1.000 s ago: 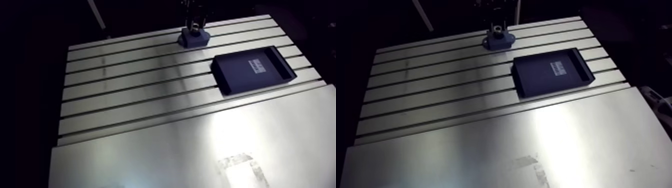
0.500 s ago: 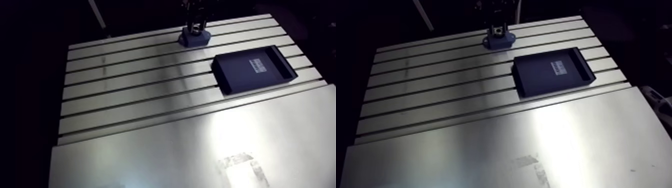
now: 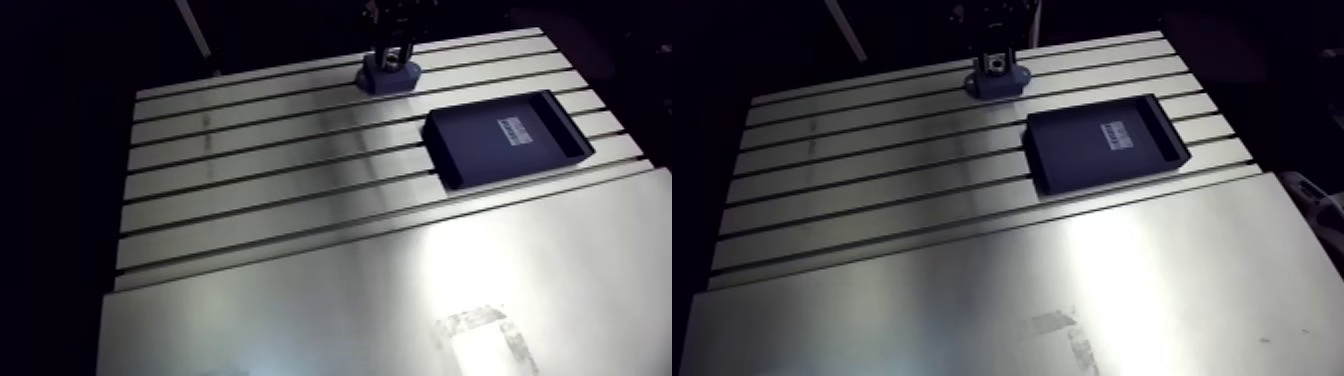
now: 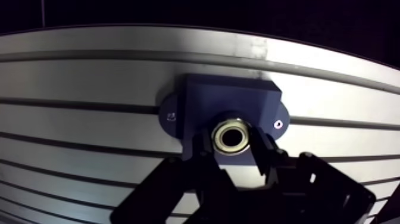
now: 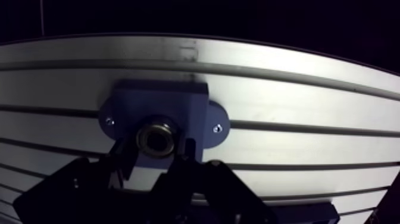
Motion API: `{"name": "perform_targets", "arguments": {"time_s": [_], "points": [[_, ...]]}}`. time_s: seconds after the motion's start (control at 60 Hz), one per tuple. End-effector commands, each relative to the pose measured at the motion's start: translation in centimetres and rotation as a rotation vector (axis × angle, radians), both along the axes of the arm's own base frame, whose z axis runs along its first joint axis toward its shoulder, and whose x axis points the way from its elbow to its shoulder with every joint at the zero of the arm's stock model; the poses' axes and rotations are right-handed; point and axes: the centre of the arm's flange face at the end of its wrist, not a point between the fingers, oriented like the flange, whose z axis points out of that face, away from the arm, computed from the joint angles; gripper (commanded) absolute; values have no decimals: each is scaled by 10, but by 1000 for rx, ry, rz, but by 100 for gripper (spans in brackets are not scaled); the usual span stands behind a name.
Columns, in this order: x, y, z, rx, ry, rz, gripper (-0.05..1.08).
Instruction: Pick up the bearing and press it into the housing until flush.
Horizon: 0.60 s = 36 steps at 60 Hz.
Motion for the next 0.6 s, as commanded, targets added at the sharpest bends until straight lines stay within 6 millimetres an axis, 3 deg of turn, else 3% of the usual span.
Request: {"name": "perform_targets", "arguments": {"time_s": [0.017,0.6], "points": [[0,0,0,-1,0,0,107],[2,0,-3,-2,-5,0,107]]}}
